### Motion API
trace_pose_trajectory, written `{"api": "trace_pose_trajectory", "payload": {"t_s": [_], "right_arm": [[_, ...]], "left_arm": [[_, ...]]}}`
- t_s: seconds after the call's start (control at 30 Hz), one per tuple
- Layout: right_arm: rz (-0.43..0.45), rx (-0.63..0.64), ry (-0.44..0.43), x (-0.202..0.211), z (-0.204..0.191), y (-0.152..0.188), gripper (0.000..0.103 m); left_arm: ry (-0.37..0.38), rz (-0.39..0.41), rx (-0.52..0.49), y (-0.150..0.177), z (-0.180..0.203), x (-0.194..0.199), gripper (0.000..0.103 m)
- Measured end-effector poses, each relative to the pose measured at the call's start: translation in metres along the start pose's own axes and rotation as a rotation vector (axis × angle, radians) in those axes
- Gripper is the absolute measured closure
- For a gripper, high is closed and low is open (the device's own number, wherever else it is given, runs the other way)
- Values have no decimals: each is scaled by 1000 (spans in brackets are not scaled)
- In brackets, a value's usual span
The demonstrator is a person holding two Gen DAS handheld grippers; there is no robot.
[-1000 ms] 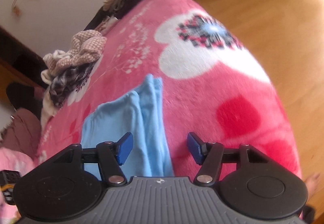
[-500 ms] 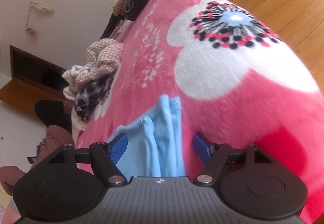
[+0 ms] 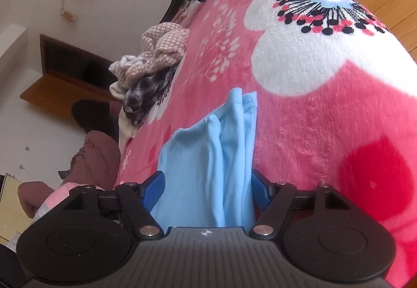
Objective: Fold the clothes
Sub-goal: 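Grasp the shirt end with the left gripper while the right gripper grasps beside it, then lift the held shirt up off the bedspread with both grippers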
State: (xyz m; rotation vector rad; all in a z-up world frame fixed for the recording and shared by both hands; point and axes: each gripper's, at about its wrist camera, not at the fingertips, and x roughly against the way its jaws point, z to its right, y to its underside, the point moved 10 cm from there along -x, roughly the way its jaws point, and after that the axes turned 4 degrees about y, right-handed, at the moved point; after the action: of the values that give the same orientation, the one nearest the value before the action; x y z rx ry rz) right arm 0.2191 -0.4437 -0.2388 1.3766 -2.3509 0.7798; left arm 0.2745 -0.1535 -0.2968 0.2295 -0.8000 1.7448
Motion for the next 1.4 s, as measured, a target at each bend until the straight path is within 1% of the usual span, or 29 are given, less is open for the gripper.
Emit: {"api": "trace_pose_trajectory", "payload": {"t_s": [0.07,0.1,0.17,0.27,0.4,0.47,0.53,0.6,0.63,0.67,0.7,0.73,0.77,0.8,0.83,0.9,0.97,1.03,1.13,1.23,1.4], "right_arm": [[-9,-17,-21,-9,1,-8,45],[-12,-23,-31,-15,0,-13,48],[-19,-35,-52,-28,0,-21,59],[-41,-53,-93,-39,-3,-26,59],[-96,-27,-115,-33,-6,-16,59],[-122,-15,-124,-29,-6,-9,59],[-130,-14,-122,-31,-6,-9,60],[-131,-10,-120,-38,-7,-13,61],[-130,-1,-114,-43,-9,-16,65],[-130,12,-101,-49,-12,-18,70],[-129,27,-86,-54,-15,-19,73],[-128,40,-69,-59,-17,-20,79],[-125,52,-49,-62,-18,-21,85],[-121,62,-30,-64,-18,-21,88],[-115,75,-10,-65,-19,-20,89],[-98,121,36,-62,-24,-17,91],[-77,191,89,-59,-33,-14,92],[-50,267,141,-52,-45,-10,92],[4,353,179,-42,-69,-6,93],[68,437,199,-25,-98,0,93],[173,521,186,11,-145,12,93]], "left_arm": [[8,5,-16,-7,1,-9,64],[17,10,-20,-9,0,-12,64],[39,17,-9,-13,-1,-15,64],[59,2,-2,-9,-1,-9,66],[68,-44,-51,5,2,1,66],[76,-49,-54,6,1,-1,66],[88,-51,-38,2,0,-7,66],[101,-46,-22,-4,2,-15,66],[103,-41,-25,-5,3,-18,66],[104,-34,-31,-6,4,-20,68],[100,-27,-36,-6,4,-22,74],[89,-19,-35,-6,3,-22,78],[77,-11,-34,-6,2,-22,85],[65,1,-26,-6,0,-23,93],[57,12,-17,-7,-1,-22,94],[25,33,-46,-6,2,-21,98],[-22,50,-107,-5,10,-19,99],[-47,74,-158,-5,21,-14,100],[-46,128,-196,-7,39,5,100],[-34,185,-230,-8,57,30,100],[15,292,-277,-11,99,69,100]]}}
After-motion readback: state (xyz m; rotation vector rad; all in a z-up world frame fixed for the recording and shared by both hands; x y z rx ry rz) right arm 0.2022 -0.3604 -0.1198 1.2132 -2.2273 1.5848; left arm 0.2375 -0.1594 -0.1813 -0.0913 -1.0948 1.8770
